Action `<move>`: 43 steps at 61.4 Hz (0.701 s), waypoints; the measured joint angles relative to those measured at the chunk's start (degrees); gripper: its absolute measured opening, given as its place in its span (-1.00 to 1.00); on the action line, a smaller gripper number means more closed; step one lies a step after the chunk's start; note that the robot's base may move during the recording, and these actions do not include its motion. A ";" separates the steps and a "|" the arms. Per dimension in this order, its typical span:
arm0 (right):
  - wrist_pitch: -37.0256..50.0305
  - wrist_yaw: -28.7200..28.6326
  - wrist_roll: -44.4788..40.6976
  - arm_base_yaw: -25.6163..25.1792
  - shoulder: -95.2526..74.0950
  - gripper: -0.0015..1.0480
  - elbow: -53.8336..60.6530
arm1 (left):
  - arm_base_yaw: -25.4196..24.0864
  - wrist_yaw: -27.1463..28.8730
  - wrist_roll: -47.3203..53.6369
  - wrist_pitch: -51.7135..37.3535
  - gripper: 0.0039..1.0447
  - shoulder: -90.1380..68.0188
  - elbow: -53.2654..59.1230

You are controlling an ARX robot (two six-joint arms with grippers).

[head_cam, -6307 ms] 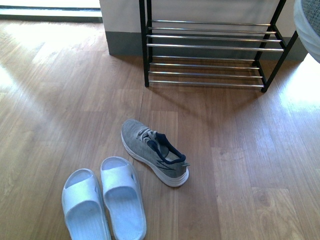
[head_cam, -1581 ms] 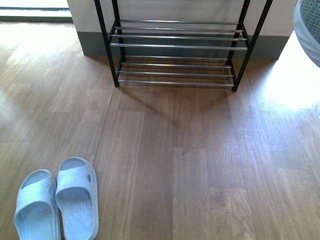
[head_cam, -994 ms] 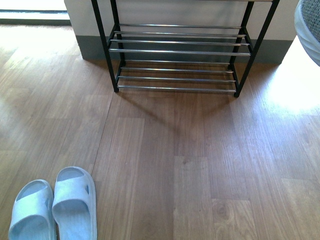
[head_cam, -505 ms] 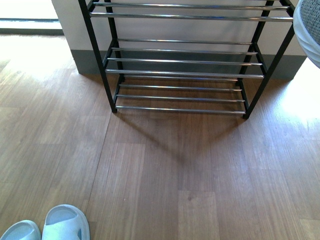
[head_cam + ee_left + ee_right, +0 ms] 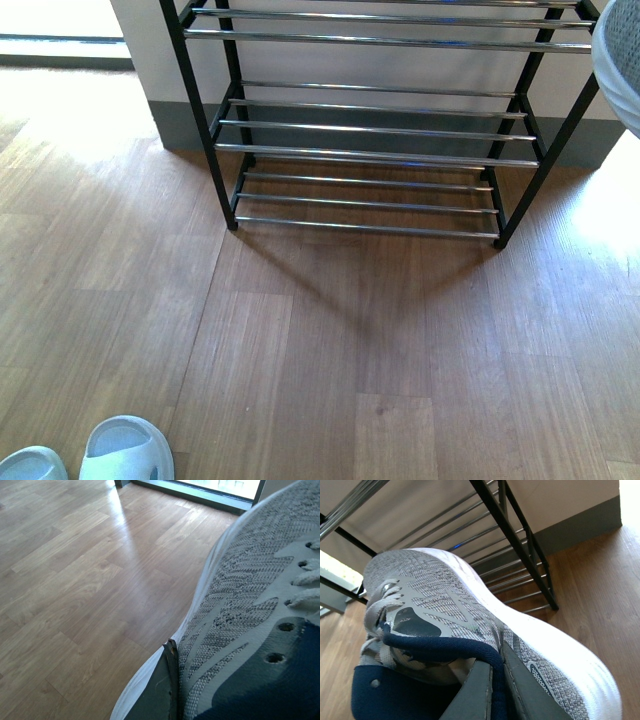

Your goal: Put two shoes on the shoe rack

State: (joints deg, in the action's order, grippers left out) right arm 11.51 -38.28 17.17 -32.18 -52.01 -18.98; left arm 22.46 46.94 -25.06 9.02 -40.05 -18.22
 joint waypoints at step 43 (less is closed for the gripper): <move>0.00 -1.36 0.00 0.15 0.28 -0.97 0.04 | -0.11 0.72 0.15 0.02 -0.97 0.20 0.17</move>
State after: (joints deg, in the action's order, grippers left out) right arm 11.51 -39.64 17.17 -32.03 -51.72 -18.94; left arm 22.35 47.66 -24.91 9.04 -39.86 -18.04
